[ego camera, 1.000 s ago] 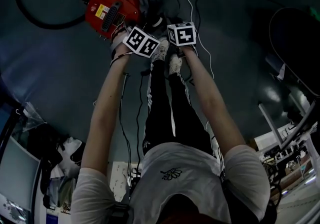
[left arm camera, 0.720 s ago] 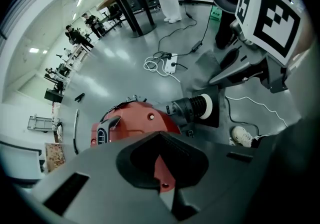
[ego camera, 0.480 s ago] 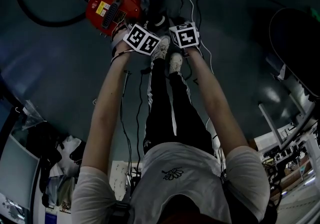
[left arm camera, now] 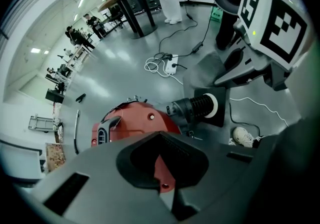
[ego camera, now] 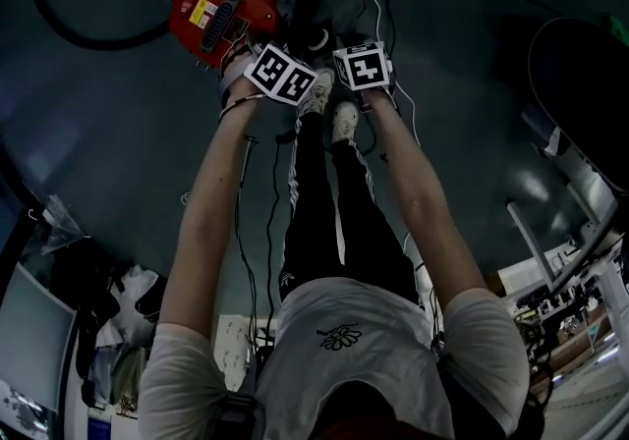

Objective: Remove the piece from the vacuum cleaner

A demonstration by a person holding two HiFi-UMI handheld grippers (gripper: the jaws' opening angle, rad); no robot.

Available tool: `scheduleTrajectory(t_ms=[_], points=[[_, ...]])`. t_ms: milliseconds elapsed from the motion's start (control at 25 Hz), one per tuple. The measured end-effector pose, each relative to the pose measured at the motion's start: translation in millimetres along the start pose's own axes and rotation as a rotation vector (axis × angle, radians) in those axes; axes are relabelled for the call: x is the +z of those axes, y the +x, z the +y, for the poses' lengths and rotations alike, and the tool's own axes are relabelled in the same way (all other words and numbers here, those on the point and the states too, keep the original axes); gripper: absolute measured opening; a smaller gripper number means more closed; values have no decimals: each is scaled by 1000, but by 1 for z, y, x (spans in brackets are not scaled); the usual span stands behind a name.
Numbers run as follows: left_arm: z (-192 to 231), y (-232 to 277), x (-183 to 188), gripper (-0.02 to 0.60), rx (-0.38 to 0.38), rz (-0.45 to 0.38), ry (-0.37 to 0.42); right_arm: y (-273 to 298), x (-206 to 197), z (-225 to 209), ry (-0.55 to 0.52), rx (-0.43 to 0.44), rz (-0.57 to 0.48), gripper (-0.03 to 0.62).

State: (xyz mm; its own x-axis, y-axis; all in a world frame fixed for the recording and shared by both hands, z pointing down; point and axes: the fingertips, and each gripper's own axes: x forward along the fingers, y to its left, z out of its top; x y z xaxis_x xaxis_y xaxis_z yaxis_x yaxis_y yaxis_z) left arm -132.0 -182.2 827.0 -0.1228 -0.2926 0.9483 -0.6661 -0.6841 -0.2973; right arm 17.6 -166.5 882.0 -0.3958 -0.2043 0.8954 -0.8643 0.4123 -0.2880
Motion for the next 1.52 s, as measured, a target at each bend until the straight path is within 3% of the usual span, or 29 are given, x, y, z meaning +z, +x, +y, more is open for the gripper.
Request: scheduleTrajectory(t_ms=[240,360,440,520,600,720,840,1040,1240,1520], points=[[-1,0,0,5,-28,14,-13,1,-4,-5,-67,-33,63,25],[-1,2,0,5,-35,13,-14,-1,-42,-24,-137,-106,184,25],[-1,2,-1,5,-35,5,-18,-16,-70,-38,-81,-128,229,25],[0,4,-2,5,-31,-3,-19,-28,-72,-40,-7,-112,195,23],[1,5,-3,5,-38,3,-24,-34,-60,-33,-19,-96,140,25],[0,5,-5,5,-52,22,-99,-43,-47,-25,-34,-88,113,25],[-1,-7,-7,5,-58,6,-253,-55,-33,-18,-42,-94,84,25],[1,-54,11,5,-47,-153,-387,-93,-3,-13,2,-109,-11,25],[2,-141,41,5,-132,-397,-677,-174,31,5,101,-120,-163,25],[79,-305,110,5,-43,-778,-796,-300,125,38,142,-84,-475,25]])
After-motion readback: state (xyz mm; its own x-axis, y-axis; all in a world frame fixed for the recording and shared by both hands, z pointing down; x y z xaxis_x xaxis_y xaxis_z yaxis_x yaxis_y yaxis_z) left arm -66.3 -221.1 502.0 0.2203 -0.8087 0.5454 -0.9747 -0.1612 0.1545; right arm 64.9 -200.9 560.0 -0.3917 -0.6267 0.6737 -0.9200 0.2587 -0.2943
